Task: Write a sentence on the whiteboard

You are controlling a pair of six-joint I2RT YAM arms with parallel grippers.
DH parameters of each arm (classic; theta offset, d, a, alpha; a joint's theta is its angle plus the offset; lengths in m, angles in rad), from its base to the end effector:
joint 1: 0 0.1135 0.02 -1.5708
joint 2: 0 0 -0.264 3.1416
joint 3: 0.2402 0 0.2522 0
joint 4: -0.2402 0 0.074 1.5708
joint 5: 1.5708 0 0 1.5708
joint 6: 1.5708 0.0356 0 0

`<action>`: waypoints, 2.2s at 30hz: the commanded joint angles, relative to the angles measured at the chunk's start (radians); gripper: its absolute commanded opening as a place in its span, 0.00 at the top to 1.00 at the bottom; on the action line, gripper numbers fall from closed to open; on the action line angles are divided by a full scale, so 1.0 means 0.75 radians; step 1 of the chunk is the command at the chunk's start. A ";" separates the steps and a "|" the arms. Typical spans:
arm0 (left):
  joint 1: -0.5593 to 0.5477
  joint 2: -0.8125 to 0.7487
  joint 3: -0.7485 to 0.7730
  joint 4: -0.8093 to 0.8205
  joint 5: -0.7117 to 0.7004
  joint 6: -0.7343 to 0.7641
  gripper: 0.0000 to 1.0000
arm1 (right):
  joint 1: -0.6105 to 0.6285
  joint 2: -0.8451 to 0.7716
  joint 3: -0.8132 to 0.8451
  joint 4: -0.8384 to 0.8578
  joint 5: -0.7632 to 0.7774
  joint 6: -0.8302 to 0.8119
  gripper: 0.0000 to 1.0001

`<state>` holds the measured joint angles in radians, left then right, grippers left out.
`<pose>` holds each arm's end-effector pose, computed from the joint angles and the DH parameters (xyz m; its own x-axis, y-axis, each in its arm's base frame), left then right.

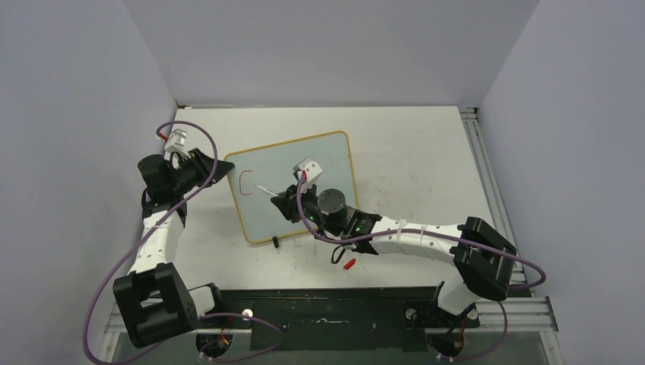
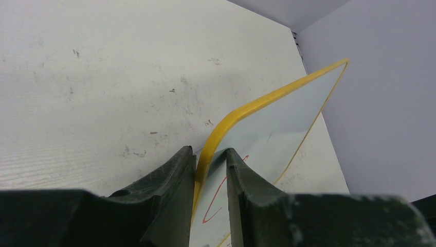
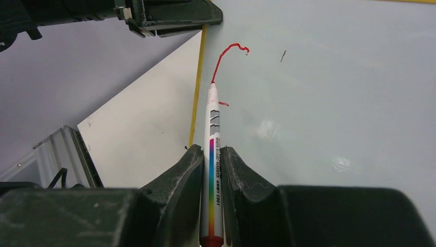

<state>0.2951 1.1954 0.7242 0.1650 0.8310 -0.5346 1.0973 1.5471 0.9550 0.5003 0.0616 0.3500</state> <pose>0.2585 0.0511 0.2718 -0.4916 -0.5084 -0.7070 0.2642 0.6866 -0.6774 0.1659 0.3190 0.2805 -0.3343 0.0981 -0.9374 -0.7938 0.5068 0.3362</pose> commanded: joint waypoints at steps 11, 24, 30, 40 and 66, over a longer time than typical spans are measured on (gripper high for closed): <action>-0.004 0.010 0.028 -0.028 0.018 0.023 0.77 | -0.068 0.124 0.089 0.102 -0.122 -0.006 0.95; -0.003 0.018 0.030 -0.028 0.029 0.017 0.77 | -0.074 0.199 0.144 0.098 -0.094 0.013 0.95; -0.005 0.020 0.030 -0.028 0.029 0.016 0.78 | -0.076 0.199 0.132 0.084 -0.030 0.019 0.95; -0.005 0.022 0.030 -0.028 0.031 0.016 0.78 | -0.089 0.226 0.148 0.068 -0.017 0.031 0.95; 0.003 0.027 0.032 -0.020 0.039 0.011 0.79 | -0.068 0.273 0.133 0.039 -0.045 0.043 0.95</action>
<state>0.3012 1.2087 0.7242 0.1616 0.8425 -0.5346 1.0359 1.7481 1.0622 0.5217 0.0204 0.3779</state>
